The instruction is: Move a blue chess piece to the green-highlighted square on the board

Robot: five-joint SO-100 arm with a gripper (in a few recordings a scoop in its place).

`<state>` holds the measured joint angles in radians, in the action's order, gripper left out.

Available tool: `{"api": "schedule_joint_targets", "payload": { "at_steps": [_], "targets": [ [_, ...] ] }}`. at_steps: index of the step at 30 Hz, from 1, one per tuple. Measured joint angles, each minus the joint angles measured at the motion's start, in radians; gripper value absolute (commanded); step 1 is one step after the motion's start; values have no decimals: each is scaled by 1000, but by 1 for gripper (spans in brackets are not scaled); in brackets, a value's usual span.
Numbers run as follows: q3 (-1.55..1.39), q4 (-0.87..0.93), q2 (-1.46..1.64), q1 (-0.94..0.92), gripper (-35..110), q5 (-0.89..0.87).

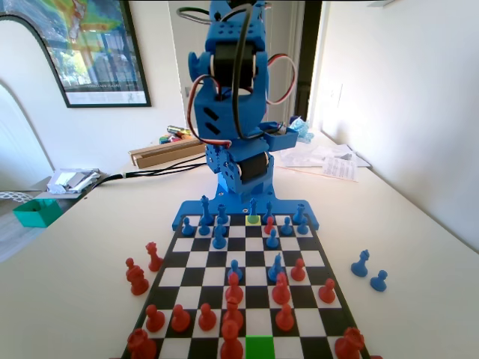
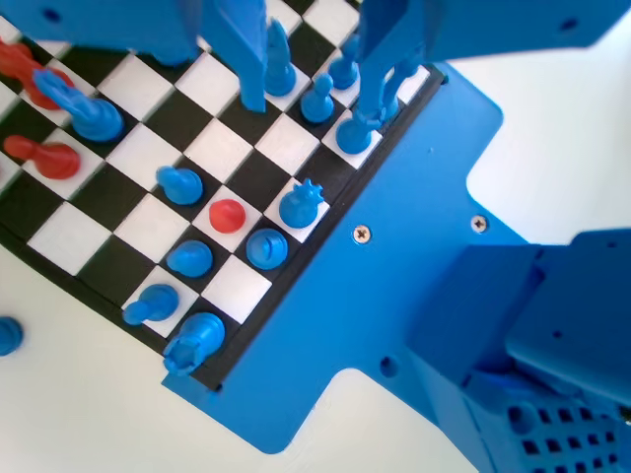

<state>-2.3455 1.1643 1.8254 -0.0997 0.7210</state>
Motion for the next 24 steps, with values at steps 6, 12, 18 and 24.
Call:
{"api": "schedule_joint_targets", "payload": {
  "at_steps": [6, 12, 18, 24],
  "targets": [
    [-20, -2, 38, 3, 12, -17],
    [-94, -2, 140, 15, 12, -18],
    [-172, -32, 209, 44, 12, -11],
    [-193, -84, 224, 80, 12, -11]
  ]
}}
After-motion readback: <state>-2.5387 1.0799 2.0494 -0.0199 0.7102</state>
